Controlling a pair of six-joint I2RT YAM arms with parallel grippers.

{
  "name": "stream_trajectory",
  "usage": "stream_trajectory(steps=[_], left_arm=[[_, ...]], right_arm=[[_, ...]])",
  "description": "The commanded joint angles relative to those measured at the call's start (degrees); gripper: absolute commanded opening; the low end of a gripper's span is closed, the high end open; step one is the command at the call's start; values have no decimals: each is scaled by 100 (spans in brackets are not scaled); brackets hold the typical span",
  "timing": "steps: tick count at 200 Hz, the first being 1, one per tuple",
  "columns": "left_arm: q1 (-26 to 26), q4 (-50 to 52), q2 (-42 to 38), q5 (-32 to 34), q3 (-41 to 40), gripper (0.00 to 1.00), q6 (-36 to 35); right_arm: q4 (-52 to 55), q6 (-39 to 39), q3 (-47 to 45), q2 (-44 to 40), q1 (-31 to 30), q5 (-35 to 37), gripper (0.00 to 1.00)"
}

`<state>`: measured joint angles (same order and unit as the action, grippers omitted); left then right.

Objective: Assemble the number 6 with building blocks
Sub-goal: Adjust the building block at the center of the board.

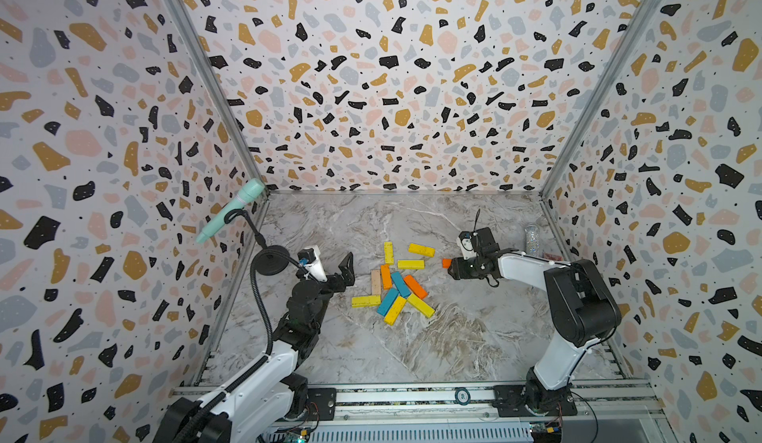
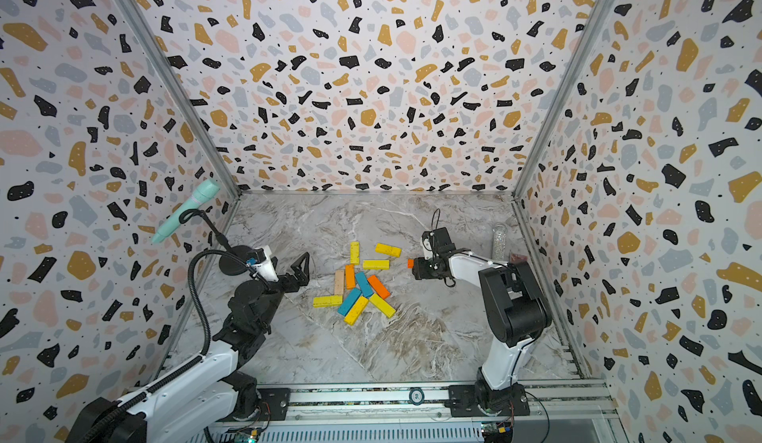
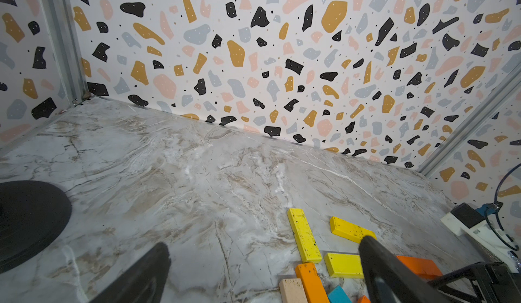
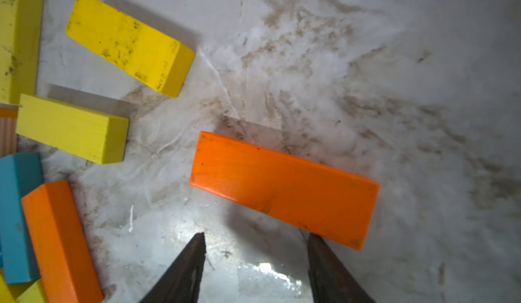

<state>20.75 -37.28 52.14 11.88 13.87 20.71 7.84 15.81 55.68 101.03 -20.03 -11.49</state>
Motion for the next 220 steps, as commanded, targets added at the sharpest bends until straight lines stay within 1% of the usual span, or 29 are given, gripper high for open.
stream_trajectory(steps=[1,56,70,83,106,121,135,154,170,179,220], left_arm=[[17,-85,-42,-12,72,99,55],[18,-81,-49,-11,70,99,74],[21,-77,-77,-17,72,99,75],[17,-74,-102,-19,63,99,74],[19,-65,-125,-15,63,100,74],[18,-60,-119,-10,63,99,82],[19,-47,-119,-13,72,99,83],[17,-21,-133,7,75,100,67],[19,-16,-157,15,72,99,65],[25,-8,-165,7,79,99,73],[17,10,-170,12,81,99,64]], right_arm=[[9,332,89,42,-104,260,64],[214,386,467,355,-238,764,66],[238,387,520,409,-238,904,65],[262,348,570,456,-237,967,62],[277,299,593,469,-238,955,61],[282,275,602,440,-276,898,63],[292,263,540,287,-361,758,64],[339,237,406,31,-473,651,64],[404,170,333,-56,-474,668,58],[385,119,297,-64,-467,723,51],[352,5,362,89,-423,703,37]])
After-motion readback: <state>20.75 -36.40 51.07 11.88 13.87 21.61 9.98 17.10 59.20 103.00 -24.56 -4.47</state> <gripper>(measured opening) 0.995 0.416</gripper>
